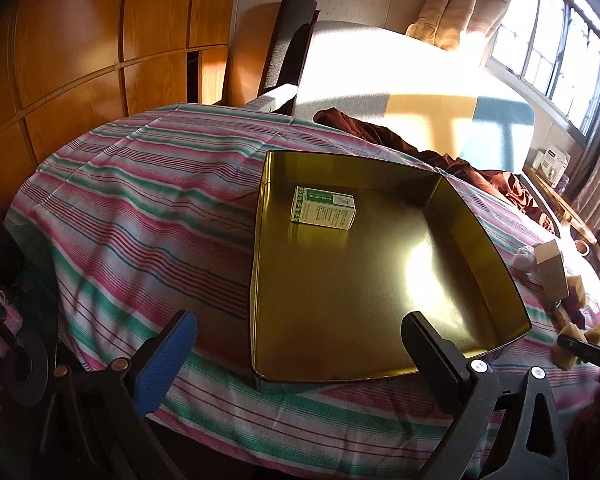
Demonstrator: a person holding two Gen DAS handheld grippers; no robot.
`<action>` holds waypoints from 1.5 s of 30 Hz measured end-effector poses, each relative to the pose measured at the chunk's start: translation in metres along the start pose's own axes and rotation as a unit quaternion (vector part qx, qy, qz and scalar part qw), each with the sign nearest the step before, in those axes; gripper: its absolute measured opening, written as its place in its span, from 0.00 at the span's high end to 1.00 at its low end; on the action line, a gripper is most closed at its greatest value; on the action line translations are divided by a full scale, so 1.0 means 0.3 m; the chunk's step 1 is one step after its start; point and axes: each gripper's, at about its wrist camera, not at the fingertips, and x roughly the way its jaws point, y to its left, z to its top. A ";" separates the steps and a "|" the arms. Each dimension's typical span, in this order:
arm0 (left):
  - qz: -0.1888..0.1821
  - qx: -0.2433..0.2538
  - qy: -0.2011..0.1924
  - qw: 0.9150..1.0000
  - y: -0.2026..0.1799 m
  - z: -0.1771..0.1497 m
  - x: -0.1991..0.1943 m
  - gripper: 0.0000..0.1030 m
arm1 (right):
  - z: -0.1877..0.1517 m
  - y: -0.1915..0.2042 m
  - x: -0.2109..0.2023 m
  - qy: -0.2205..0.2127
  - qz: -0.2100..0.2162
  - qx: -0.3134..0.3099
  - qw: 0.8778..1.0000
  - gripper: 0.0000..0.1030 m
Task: Organize objects
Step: 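Carry the yellow sponge into the gold tray and open the right tool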
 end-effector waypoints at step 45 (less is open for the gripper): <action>0.044 0.007 -0.043 0.998 0.070 0.019 -0.101 0.00 | 0.113 0.699 -0.212 -0.070 0.209 -0.192 0.956 0.13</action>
